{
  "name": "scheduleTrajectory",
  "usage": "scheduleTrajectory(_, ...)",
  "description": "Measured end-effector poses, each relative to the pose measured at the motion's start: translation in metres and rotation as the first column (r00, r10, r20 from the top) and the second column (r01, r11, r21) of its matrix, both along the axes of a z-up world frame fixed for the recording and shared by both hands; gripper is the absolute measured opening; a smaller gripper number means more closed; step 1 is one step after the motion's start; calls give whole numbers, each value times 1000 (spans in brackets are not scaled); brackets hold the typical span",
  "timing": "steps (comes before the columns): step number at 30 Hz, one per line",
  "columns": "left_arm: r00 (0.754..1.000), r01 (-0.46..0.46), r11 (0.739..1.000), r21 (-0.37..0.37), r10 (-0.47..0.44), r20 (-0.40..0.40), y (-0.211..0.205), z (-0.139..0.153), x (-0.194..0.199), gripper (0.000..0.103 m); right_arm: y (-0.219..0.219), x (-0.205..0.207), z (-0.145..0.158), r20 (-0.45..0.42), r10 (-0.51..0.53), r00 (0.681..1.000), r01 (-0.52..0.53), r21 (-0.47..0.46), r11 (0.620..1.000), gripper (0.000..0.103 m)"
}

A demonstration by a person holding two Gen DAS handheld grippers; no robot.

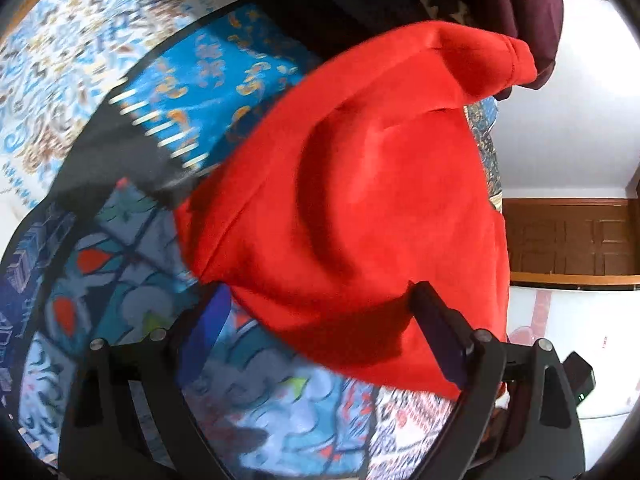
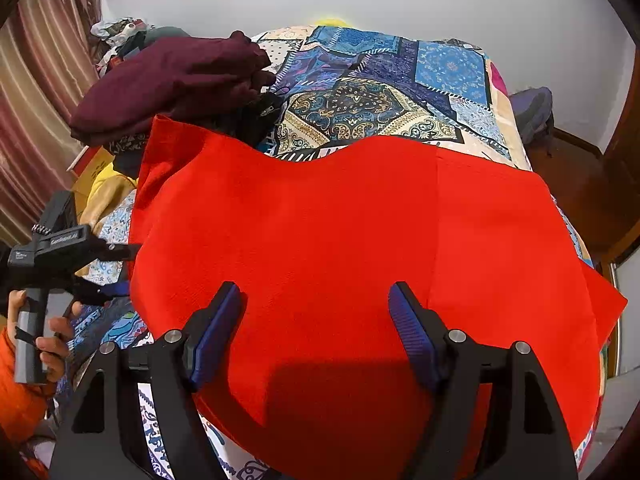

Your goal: Fold large clothes

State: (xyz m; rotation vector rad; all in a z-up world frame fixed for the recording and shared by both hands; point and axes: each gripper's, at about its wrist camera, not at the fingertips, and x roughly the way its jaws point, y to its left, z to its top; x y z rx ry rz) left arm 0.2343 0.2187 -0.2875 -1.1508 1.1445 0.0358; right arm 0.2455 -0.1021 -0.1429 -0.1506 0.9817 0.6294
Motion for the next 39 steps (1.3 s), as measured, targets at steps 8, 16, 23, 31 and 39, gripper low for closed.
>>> scheduleTrajectory(8, 998, -61, 993, -101, 63, 15, 19, -15, -23, 92, -1, 1, -1, 1, -7, 1000, 7, 8, 1000, 74)
scheduleTrajectory(16, 998, -21, 998, -57, 24, 53, 2, -17, 17, 102, -1, 0, -1, 3, -10, 1000, 10, 10, 1000, 74)
scheduleTrajectory(23, 994, -58, 997, -55, 62, 85, 12, -16, 42, 91, -2, 1, -1, 1, -10, 1000, 10, 9, 1000, 74)
scheduleTrajectory(31, 986, -36, 986, 161, 9, 167, -8, 29, 64, 15, 2, 3, 3, -14, -12, 1000, 11, -18, 1000, 74)
scheduleTrajectory(39, 939, -86, 927, 365, -47, 342, -26, 118, 34, 12, 15, 5, 32, 5, 11, 1000, -10, -22, 1000, 74)
